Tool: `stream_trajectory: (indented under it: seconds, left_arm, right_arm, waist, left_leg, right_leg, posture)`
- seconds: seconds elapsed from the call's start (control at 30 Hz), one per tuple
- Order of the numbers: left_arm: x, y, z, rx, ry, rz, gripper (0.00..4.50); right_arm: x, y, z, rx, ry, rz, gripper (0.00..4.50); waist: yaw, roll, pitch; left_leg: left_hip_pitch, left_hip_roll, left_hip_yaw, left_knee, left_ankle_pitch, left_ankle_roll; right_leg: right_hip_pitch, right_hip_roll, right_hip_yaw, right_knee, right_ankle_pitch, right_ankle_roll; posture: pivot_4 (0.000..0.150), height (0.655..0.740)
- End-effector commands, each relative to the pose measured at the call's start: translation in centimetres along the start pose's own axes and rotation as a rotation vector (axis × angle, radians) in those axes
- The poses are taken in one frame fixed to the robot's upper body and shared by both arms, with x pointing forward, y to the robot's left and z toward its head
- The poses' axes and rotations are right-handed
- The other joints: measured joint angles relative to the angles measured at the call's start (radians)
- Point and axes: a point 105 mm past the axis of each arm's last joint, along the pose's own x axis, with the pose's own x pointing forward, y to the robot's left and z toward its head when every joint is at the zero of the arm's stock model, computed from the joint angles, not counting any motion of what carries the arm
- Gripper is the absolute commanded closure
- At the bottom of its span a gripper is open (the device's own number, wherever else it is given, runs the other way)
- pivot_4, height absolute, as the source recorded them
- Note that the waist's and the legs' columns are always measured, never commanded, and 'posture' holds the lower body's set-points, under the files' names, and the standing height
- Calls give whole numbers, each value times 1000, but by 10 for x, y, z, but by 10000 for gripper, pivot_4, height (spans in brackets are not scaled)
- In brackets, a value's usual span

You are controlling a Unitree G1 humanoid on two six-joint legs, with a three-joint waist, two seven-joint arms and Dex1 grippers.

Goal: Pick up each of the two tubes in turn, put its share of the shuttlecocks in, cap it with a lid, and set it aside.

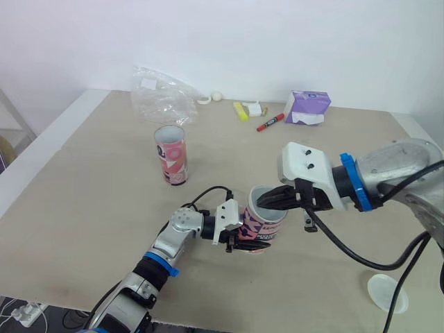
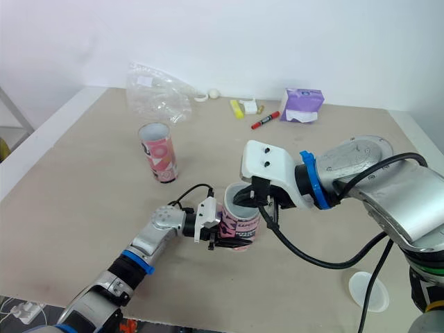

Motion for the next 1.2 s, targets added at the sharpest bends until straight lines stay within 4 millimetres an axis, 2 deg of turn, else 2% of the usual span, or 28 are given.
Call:
stream_trajectory:
  seconds: [0.03,0.17,0.27,0.33,0.43,0.53,0.67,0.8,0.87,1.0,1.2]
  left_arm:
    - [2,0,-2,44,36,-10,21310]
    - [2,0,-1,45,36,-9,21310]
    - [2,0,-1,43,37,-11,21310]
    - [2,0,-1,43,38,-14,21310]
    - [3,0,-1,42,38,-18,21310]
    - [3,0,-1,40,36,-21,21310]
    - [4,0,0,39,33,-24,21310]
    - [5,0,0,39,30,-26,21310]
    - [5,0,0,36,29,-26,21310]
    - [5,0,0,34,29,-27,21310]
    - [5,0,0,34,27,-23,21310]
  right_arm:
    - [33,25,-54,201,206,173,44606]
    - [37,25,-61,205,237,179,44606]
    - [41,24,-62,197,242,181,44606]
    - [44,22,-51,202,197,188,44606]
    - [44,16,-26,206,106,192,44606]
    - [44,14,-19,204,103,189,44606]
    - [48,7,-27,216,141,158,44606]
    - [48,-3,-30,217,152,120,44606]
    - [48,-15,-23,203,126,78,44606]
    - [52,-18,-10,200,73,81,44606]
    - [53,-24,-10,223,57,42,44606]
  waist:
    - [0,-1,-2]
    - [0,-3,-11]
    - [0,-6,-12]
    - [0,-7,-12]
    - [-3,-9,-8]
    - [-3,-3,-1]
    - [-3,1,3]
    - [-3,1,4]
    - [-3,0,5]
    - [-4,1,12]
    - [-4,5,16]
  left_leg:
    - [0,0,0,-1,0,0]
    - [1,0,0,-4,0,0]
    - [4,0,0,-5,0,0]
    - [8,0,0,-7,0,0]
    - [13,1,0,-9,0,0]
    - [14,2,0,-9,0,0]
    - [14,6,0,-9,0,-1]
    - [14,8,0,-9,2,-4]
    - [14,8,0,-9,2,-5]
    - [14,9,0,-9,1,-6]
    - [14,14,0,-9,2,-8]
  right_leg:
    - [0,0,0,0,0,0]
    - [0,-2,-2,-1,0,0]
    - [3,-11,-14,-1,0,0]
    - [5,-19,-25,-1,-3,5]
    - [8,-25,-36,-1,-2,8]
    - [7,-33,-47,-1,1,10]
    - [7,-34,-57,-1,2,11]
    - [8,-36,-64,-1,7,19]
    - [8,-39,-70,-2,8,22]
    - [7,-42,-75,-2,11,26]
    - [6,-42,-83,-2,12,28]
  posture:
    - [1500,7400]
    - [1500,7400]
    - [1500,7400]
    - [1500,7400]
    - [1500,7400]
    - [1500,7400]
    - [1500,7400]
    - [1500,7400]
    - [1500,7400]
    - [1500,7400]
    - [1500,7400]
